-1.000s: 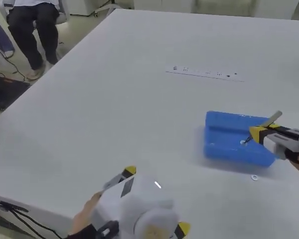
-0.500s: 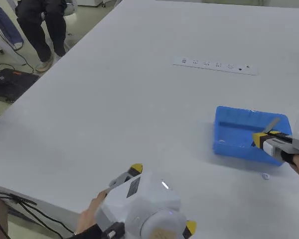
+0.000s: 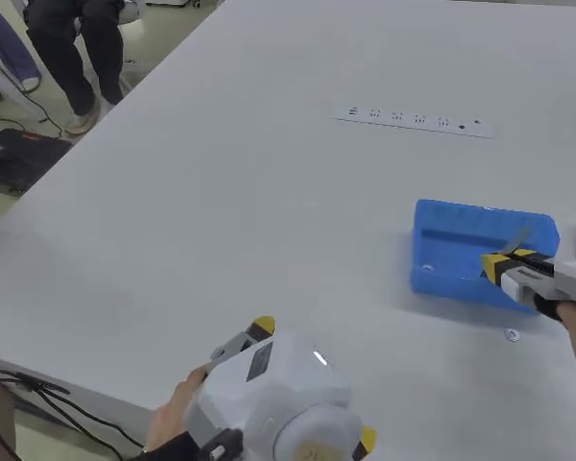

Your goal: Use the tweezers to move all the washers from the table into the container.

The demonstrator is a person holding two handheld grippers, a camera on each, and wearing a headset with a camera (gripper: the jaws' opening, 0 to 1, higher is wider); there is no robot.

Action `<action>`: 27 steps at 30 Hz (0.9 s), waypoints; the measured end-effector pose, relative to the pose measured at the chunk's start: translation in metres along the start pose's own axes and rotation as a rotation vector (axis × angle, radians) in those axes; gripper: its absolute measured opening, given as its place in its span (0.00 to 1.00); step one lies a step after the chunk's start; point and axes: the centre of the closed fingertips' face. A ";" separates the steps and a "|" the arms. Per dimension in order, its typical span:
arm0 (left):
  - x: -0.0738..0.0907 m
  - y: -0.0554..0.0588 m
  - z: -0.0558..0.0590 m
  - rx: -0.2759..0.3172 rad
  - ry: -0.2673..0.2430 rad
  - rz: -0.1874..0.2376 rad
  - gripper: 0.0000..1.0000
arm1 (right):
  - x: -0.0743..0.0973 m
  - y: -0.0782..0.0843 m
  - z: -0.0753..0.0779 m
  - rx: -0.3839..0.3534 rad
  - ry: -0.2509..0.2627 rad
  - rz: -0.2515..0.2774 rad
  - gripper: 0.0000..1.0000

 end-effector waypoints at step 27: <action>0.004 -0.005 0.000 0.050 0.023 0.033 0.88 | 0.093 -0.018 -0.008 -0.105 -0.033 0.153 0.04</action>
Point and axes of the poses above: the centre of the closed fingertips' face, and the gripper's own axes: x roughly backward along the fingers, z roughly to its right, y roughly out of its underside, and after that the axes turned 12 degrees about -z, right-handed
